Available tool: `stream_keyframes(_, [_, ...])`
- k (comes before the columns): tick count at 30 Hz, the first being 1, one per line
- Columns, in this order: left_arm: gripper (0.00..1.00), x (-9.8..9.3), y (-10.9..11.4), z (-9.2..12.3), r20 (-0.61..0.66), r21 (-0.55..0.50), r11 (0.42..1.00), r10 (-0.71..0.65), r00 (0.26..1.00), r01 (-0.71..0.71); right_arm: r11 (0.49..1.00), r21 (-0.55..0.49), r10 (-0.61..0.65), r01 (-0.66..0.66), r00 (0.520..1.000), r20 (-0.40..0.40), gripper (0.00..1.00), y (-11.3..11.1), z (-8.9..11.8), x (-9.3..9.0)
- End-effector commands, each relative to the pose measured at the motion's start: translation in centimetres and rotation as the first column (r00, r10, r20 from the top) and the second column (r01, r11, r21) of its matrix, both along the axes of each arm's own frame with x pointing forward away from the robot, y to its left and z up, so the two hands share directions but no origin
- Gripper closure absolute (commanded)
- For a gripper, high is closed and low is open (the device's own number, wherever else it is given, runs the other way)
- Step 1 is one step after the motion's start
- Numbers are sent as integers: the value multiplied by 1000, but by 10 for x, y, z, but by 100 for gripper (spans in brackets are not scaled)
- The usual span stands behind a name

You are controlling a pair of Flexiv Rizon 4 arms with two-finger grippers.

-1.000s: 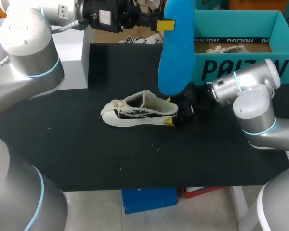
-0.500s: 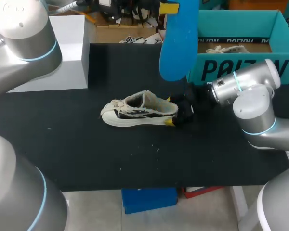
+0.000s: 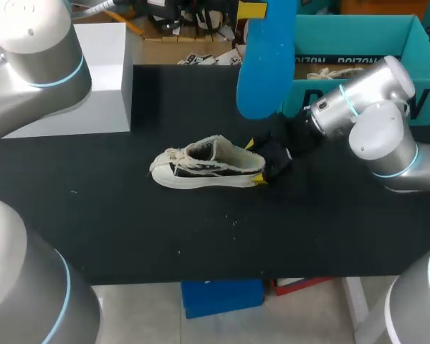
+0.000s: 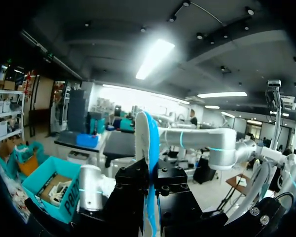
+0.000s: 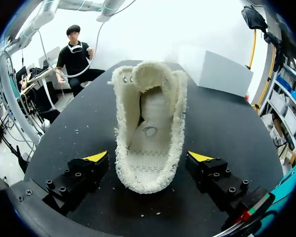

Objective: Take the shoe out of the shoebox, open the shoe tongue, remove and reinsert the insole, then place the shoe into the shoebox

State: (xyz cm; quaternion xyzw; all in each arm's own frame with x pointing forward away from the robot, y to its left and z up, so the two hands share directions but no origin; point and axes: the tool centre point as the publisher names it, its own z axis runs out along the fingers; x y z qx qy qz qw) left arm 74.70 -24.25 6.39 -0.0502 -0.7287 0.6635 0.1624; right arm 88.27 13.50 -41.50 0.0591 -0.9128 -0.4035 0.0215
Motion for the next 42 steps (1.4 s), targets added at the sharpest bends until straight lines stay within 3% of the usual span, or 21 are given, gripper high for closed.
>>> stream_keyframes(1, [100, 1, -1, 0, 2, 0, 1000, 1, 1000, -1, 946, -305, 94, -106, 994, -54, 0, -9, 29, 9])
stream_keyframes(11, [100, 1, -1, 0, 2, 0, 1000, 1, 1000, -1, 792, -606, 77, -71, 997, -15, 0, -10, 49, 16])
stream_keyframes(20, [100, 1, -1, 0, 2, 0, 1000, 1, 1000, -1, 697, -712, -5, 88, 993, 118, 0, -8, 62, 13])
stream_keyframes(42, [100, 1, -1, 0, 2, 0, 1000, 1, 1000, -1, 718, -683, -47, 133, 989, 143, 0, 0, 50, 8])
